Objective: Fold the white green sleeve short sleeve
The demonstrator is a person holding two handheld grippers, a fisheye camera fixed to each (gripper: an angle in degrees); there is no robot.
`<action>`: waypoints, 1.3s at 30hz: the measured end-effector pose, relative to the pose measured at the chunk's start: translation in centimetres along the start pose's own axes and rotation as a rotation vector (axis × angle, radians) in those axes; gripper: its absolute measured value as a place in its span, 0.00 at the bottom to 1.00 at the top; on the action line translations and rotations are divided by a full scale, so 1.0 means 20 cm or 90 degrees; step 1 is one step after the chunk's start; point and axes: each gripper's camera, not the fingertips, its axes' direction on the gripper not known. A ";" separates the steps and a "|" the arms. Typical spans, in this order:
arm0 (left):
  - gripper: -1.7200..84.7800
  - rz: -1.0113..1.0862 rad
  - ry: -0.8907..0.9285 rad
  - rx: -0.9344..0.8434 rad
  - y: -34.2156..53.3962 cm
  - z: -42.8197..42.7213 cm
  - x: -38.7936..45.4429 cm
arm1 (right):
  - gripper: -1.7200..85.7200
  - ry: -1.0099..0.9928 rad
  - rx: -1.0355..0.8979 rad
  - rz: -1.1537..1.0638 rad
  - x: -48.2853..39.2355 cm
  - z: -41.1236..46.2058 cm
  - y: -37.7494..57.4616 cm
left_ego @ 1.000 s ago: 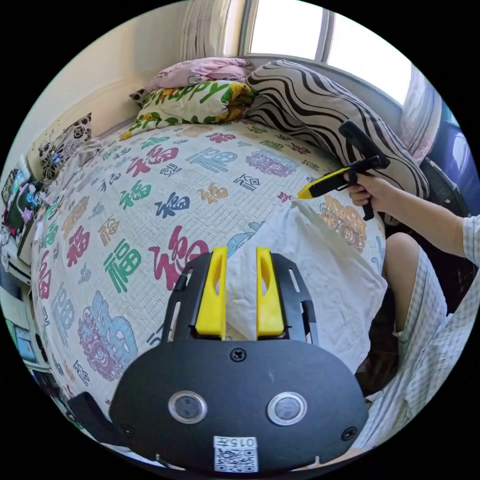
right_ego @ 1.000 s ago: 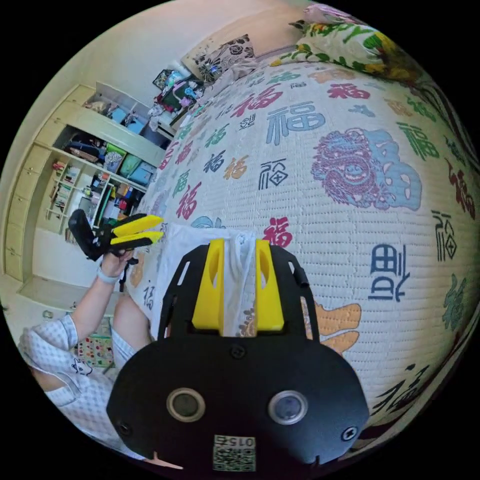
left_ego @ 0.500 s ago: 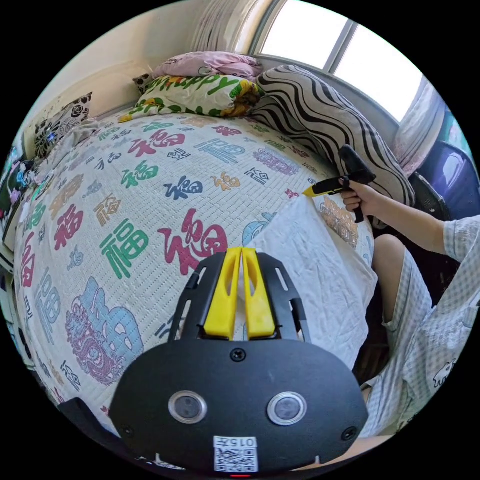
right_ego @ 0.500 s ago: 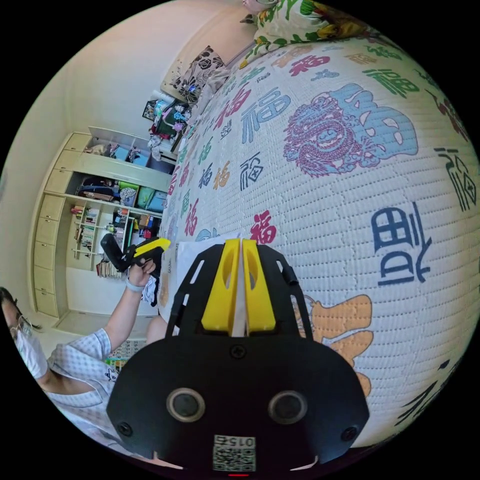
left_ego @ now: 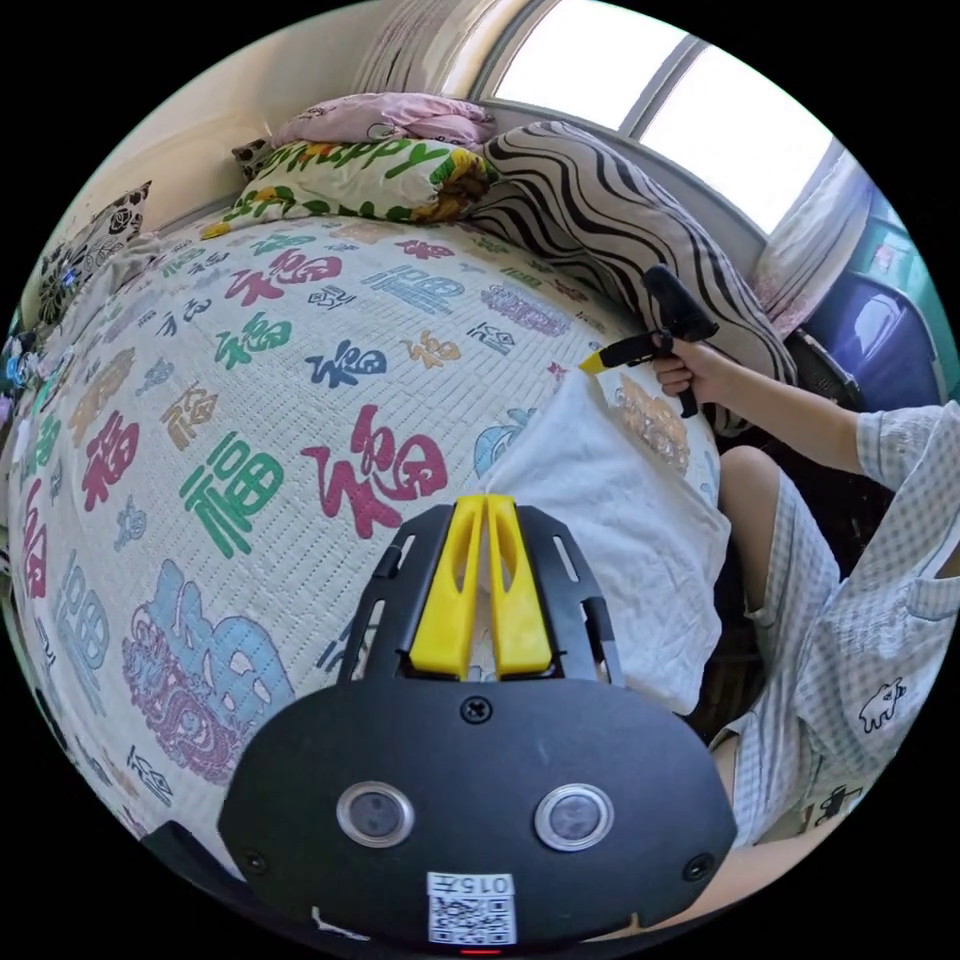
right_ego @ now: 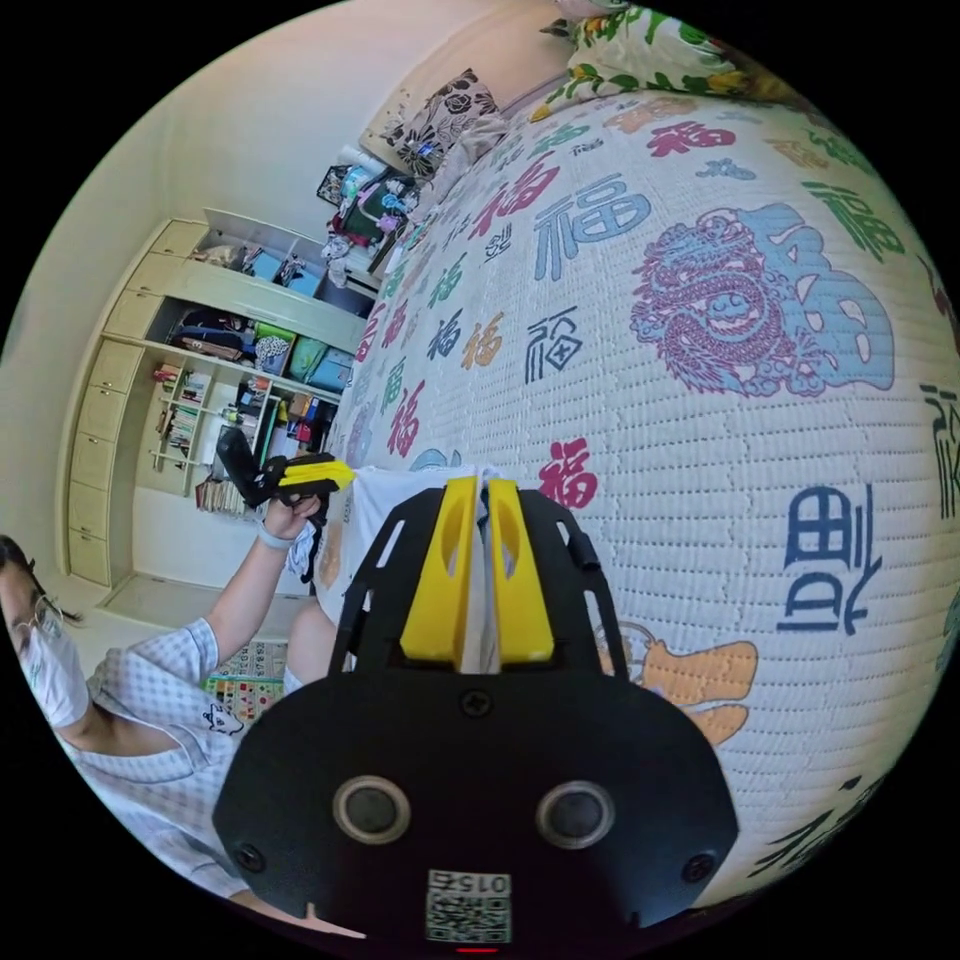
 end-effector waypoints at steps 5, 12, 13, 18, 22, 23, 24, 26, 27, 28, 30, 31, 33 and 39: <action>0.05 -0.086 0.022 0.027 0.17 -0.07 -0.22 | 0.10 -0.003 -0.013 0.011 0.07 0.03 0.03; 0.16 -0.274 0.169 0.142 0.65 -0.21 -0.55 | 0.15 -0.121 -0.064 -0.032 0.20 0.04 0.12; 0.17 -0.307 0.226 0.163 0.72 -0.19 -0.62 | 0.15 -0.155 -0.069 -0.037 0.22 0.07 0.12; 0.15 -0.342 0.351 0.235 0.80 -0.13 -0.76 | 0.16 -0.274 -0.076 -0.073 0.23 0.20 0.08; 0.05 -0.333 0.408 0.191 0.73 -0.08 -0.81 | 0.10 -0.278 -0.134 -0.083 0.17 0.33 0.02; 0.04 -0.320 0.401 0.177 0.72 -0.10 -0.81 | 0.09 -0.267 -0.146 -0.087 0.15 0.35 0.02; 0.03 -0.315 0.395 0.176 0.72 -0.11 -0.81 | 0.09 -0.256 -0.150 -0.084 0.14 0.35 0.02; 0.02 -0.290 0.366 0.181 0.70 -0.19 -0.79 | 0.08 -0.221 -0.146 -0.109 0.08 0.34 0.03; 0.02 -0.282 0.358 0.181 0.69 -0.22 -0.78 | 0.08 -0.212 -0.144 -0.116 0.06 0.34 0.03; 0.02 -0.268 0.338 0.183 0.66 -0.26 -0.77 | 0.08 -0.196 -0.136 -0.133 0.02 0.33 0.02; 0.02 -0.242 0.307 0.208 0.61 -0.37 -0.75 | 0.08 -0.172 -0.101 -0.157 -0.05 0.31 0.01; 0.02 -0.215 0.286 0.226 0.58 -0.44 -0.71 | 0.08 -0.161 -0.075 -0.173 -0.10 0.29 0.00; 0.02 -0.163 0.249 0.234 0.55 -0.55 -0.63 | 0.08 -0.141 -0.053 -0.204 -0.18 0.27 0.01; 0.02 0.021 0.193 0.208 0.66 -0.81 -0.13 | 0.08 -0.086 -0.104 -0.390 -0.52 0.25 0.29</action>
